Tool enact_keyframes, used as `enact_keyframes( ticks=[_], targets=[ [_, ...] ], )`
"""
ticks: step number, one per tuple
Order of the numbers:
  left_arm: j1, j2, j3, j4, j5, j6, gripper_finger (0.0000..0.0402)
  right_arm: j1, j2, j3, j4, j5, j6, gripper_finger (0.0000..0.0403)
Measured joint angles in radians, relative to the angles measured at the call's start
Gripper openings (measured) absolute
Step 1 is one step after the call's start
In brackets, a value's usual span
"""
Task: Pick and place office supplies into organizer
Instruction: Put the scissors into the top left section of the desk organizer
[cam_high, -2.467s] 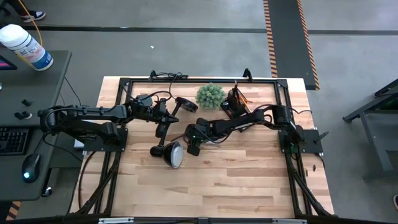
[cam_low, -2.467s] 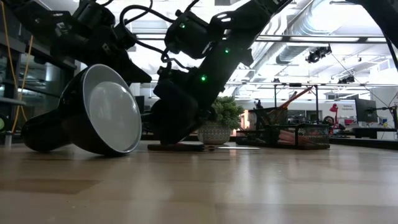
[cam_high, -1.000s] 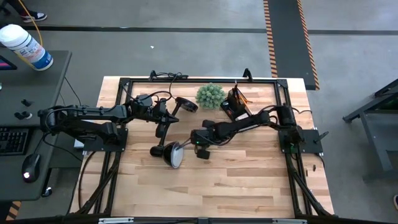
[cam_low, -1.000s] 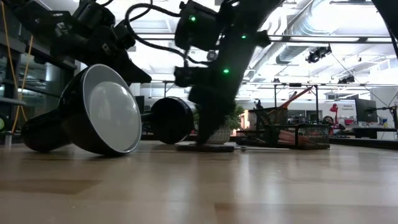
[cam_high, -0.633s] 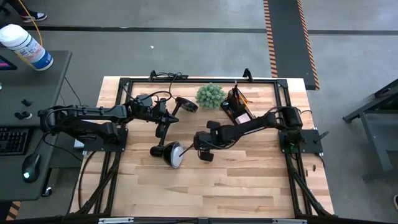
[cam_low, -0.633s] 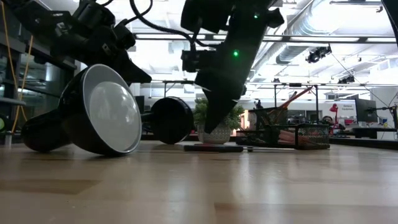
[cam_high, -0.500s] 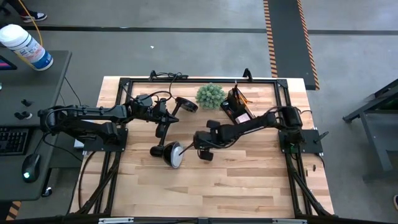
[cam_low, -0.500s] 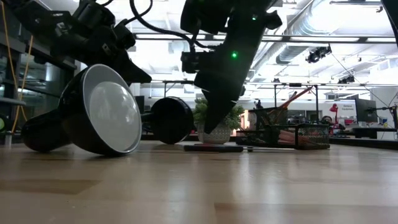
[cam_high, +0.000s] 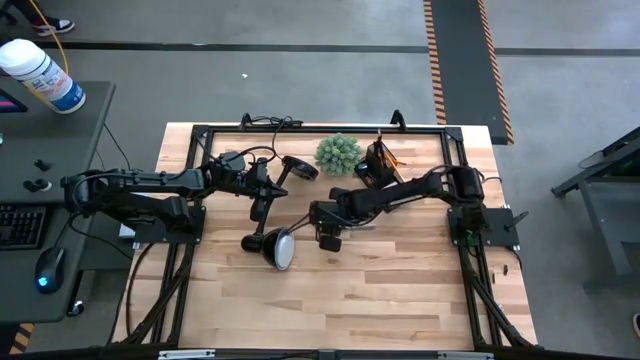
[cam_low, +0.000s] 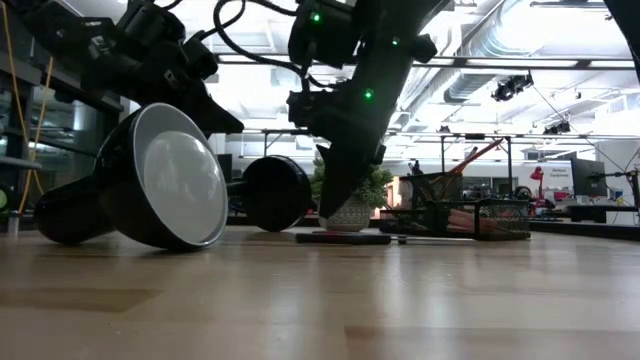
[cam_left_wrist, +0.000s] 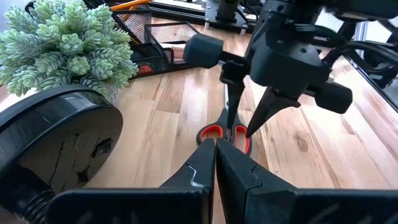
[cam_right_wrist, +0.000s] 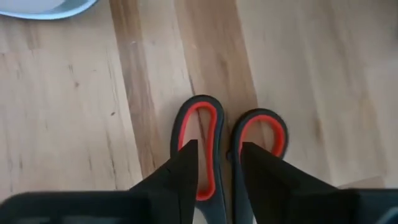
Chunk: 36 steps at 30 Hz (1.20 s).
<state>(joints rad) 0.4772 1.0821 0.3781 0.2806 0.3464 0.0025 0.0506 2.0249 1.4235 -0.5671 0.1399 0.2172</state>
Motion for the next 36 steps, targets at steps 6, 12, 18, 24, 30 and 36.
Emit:
enact_keyframes(
  ticks=[6,12,18,24,30,36],
  targets=[
    [0.0,0.0,0.0,-0.001,0.0,0.013,0.0003,-0.019,0.02,0.0,0.011,-0.043,-0.013,0.0117],
    [0.0,0.0,0.0,0.0,0.0,0.016,0.0003,-0.031,0.041,0.0,0.02,-0.042,-0.017,0.0117],
    [0.0,0.0,0.0,0.0,0.0,0.017,0.0003,-0.043,0.067,0.001,0.027,-0.053,-0.019,0.0117],
    [0.0,0.0,0.0,0.0,0.0,0.019,0.0003,-0.052,0.085,0.005,0.03,-0.102,-0.016,0.0111],
    [0.0,0.0,0.0,0.0,0.0,0.019,0.0003,-0.053,0.086,0.006,0.025,-0.121,-0.019,0.0065],
    [0.0,0.0,0.0,0.0,0.0,0.018,0.0003,-0.053,0.087,0.005,0.021,-0.12,-0.023,0.0065]
  ],
)
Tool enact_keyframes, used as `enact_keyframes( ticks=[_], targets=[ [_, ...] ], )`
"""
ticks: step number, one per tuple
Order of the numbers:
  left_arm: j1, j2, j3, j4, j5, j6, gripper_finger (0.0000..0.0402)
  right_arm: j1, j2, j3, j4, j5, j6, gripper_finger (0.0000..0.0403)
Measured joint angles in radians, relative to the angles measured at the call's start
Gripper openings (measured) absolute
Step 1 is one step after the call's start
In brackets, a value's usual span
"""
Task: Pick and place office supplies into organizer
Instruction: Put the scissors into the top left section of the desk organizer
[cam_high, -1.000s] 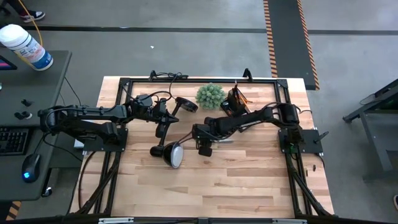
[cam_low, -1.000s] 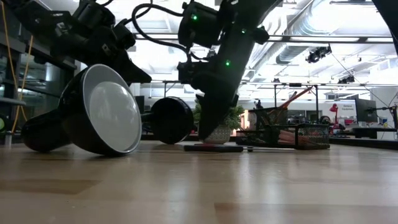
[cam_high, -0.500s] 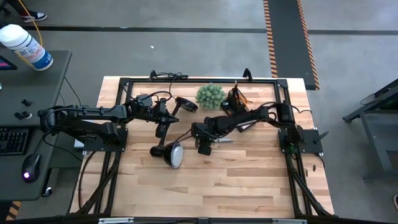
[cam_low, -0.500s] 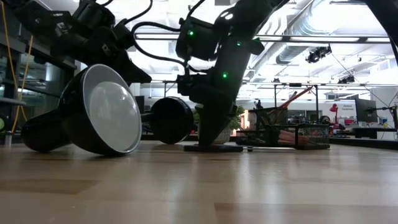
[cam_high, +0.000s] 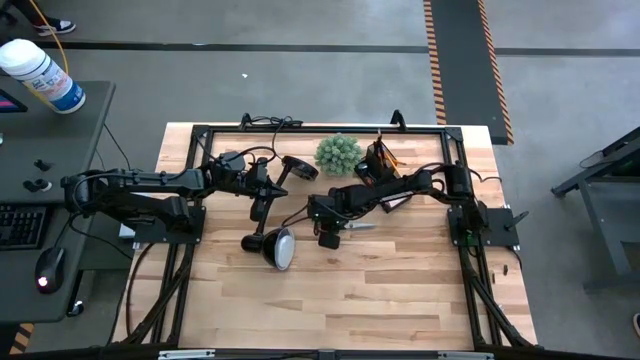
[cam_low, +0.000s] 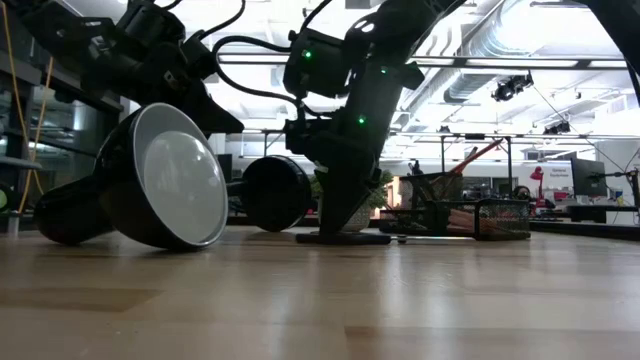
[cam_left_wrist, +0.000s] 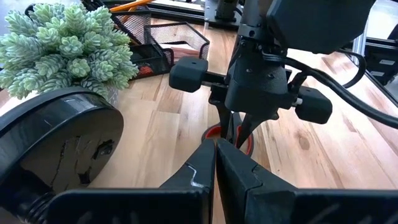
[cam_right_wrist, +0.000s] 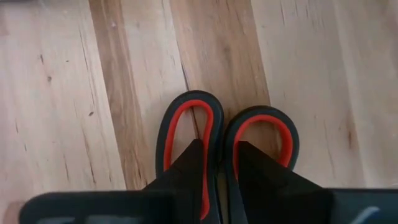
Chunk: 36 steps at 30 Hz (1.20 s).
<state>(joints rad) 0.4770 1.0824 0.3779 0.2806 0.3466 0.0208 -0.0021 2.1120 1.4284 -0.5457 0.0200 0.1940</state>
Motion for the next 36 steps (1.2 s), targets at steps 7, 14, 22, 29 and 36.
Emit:
enact_keyframes(
  ticks=[7,14,22,29,36],
  targets=[
    [0.0,0.0,0.0,0.0,0.0,0.0,0.0003,0.001,0.006,0.045,-0.077,0.015,-0.001,0.0065],
    [0.0,0.0,0.0,-0.003,0.0,0.0,0.0003,0.019,0.01,0.185,-0.235,0.051,-0.009,0.0065],
    [0.0,0.0,0.0,-0.019,-0.001,0.012,0.0003,0.069,0.008,0.378,-0.472,0.183,-0.012,0.0065],
    [0.0,0.0,0.0,-0.022,-0.002,0.019,0.0003,0.104,0.005,0.531,-0.72,0.414,0.046,0.0065],
    [0.0,0.0,0.0,-0.022,-0.002,0.02,0.0003,0.116,0.0,0.581,-0.905,0.581,0.145,0.0065]
  ],
)
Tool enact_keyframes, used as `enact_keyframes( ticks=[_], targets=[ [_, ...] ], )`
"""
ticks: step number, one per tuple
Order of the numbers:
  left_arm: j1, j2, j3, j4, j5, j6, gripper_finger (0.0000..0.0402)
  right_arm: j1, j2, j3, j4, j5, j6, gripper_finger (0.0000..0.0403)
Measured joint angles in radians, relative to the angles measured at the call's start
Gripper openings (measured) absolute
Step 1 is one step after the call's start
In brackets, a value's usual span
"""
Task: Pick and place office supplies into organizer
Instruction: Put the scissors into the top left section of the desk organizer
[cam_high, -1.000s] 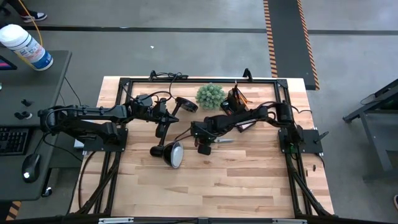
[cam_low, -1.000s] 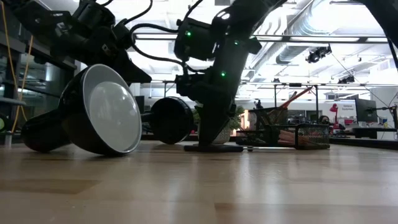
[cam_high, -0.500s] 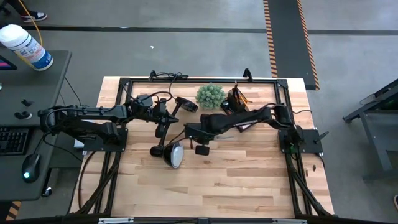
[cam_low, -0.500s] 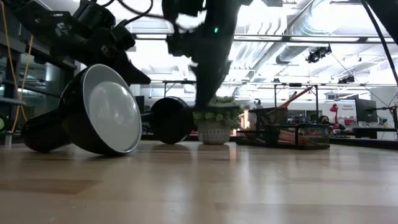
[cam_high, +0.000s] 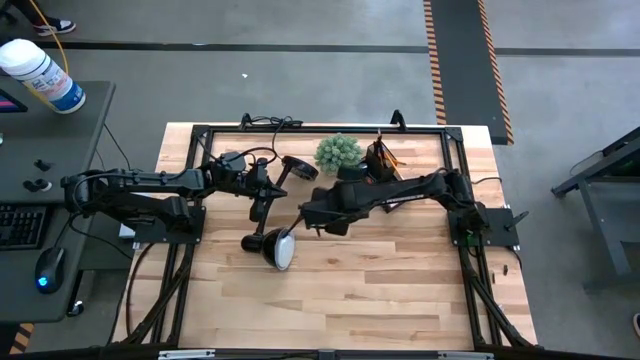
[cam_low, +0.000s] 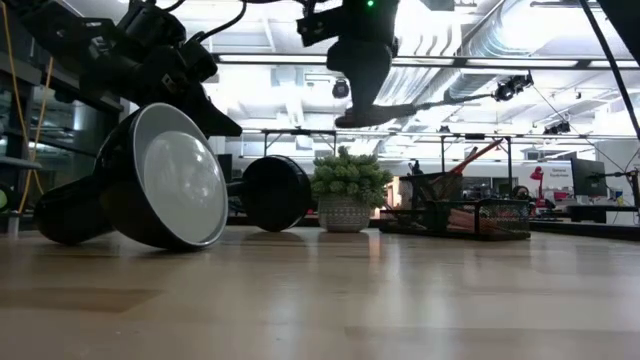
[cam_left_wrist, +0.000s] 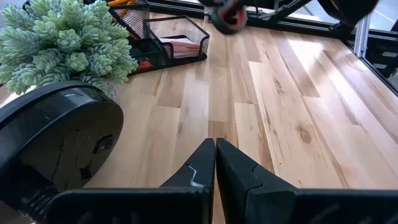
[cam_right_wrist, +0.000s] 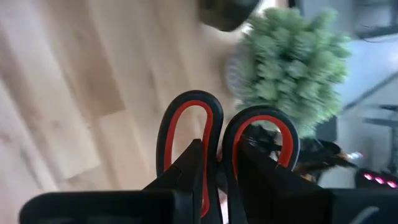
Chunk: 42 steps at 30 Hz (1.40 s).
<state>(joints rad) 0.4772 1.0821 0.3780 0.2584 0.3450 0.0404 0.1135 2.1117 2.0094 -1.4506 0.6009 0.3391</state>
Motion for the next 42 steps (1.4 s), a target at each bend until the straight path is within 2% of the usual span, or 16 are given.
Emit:
enact_keyframes(
  ticks=[9,17,21,25,28,32,38,42],
  targets=[
    [0.0,0.0,0.0,-0.004,0.001,0.005,0.0003,0.005,-0.05,-0.003,-0.101,0.134,0.105,0.0065],
    [0.0,0.0,0.0,-0.007,0.001,0.008,0.0003,0.04,-0.127,-0.005,-0.119,0.269,0.207,0.0065],
    [0.0,0.0,0.0,-0.007,0.001,0.008,0.0003,0.06,-0.182,-0.083,-0.119,0.332,0.282,0.0065],
    [0.0,0.0,0.0,-0.007,0.001,0.012,0.0003,0.073,-0.264,-0.246,-0.086,0.398,0.38,0.0065],
    [0.0,0.0,0.0,-0.007,0.001,0.012,0.0003,0.071,-0.343,-0.386,0.003,0.464,0.421,0.0065],
    [0.0,0.0,0.0,0.001,0.001,0.011,0.0003,0.049,-0.464,-0.594,0.221,0.574,0.406,0.0066],
    [0.0,0.0,0.0,0.005,0.001,0.008,0.0003,-0.014,-0.664,-0.87,0.578,0.662,0.27,0.0066],
    [0.0,0.0,0.0,0.016,0.001,0.008,0.0003,-0.049,-0.795,-1.009,0.804,0.673,0.151,0.0066]
  ],
)
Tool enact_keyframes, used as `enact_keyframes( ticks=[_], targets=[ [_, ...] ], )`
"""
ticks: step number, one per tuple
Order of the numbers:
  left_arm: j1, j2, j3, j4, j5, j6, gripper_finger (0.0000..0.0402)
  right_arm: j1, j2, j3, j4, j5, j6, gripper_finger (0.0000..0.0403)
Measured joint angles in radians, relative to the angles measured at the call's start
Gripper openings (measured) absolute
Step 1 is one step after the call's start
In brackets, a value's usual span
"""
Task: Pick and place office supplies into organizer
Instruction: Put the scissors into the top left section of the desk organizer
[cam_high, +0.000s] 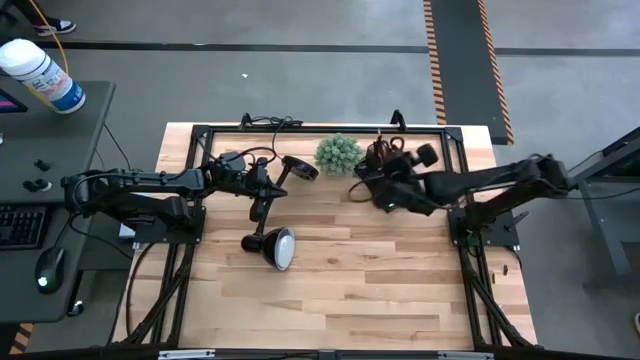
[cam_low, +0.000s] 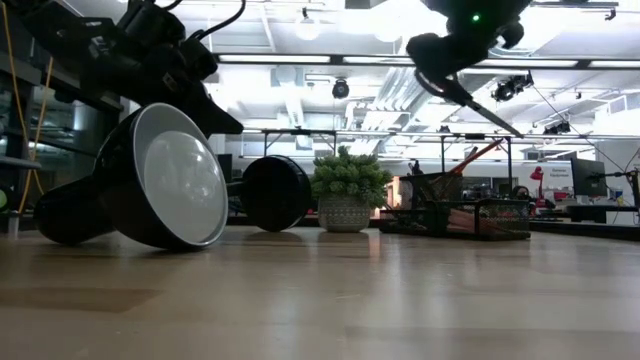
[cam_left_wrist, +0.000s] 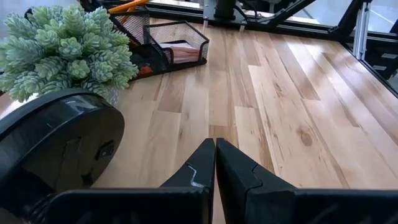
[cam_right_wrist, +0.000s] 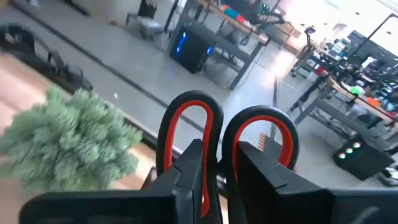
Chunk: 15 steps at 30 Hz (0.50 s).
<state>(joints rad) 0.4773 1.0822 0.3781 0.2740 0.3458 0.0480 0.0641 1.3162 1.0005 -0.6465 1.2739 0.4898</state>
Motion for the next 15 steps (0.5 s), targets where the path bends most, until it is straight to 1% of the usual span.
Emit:
enact_keyframes(
  ticks=[5,8,10,12,15],
  targets=[
    [0.0,0.0,0.0,0.016,0.0,0.0,0.0003,-0.023,-0.151,-0.118,0.26,-0.01,-0.217,0.0066],
    [0.0,0.0,0.0,0.018,0.0,0.005,0.0003,-0.046,-0.228,-0.18,0.444,-0.063,-0.372,0.0066],
    [0.0,0.0,0.0,0.018,0.0,0.006,0.0003,-0.076,-0.265,-0.234,0.598,-0.144,-0.483,0.0066],
    [0.0,0.0,0.0,0.018,0.0,0.006,0.0003,-0.114,-0.289,-0.297,0.775,-0.262,-0.583,0.0066],
    [0.0,0.0,0.0,0.017,0.0,0.008,0.0003,-0.184,-0.3,-0.387,1.031,-0.423,-0.681,0.0066]
  ],
)
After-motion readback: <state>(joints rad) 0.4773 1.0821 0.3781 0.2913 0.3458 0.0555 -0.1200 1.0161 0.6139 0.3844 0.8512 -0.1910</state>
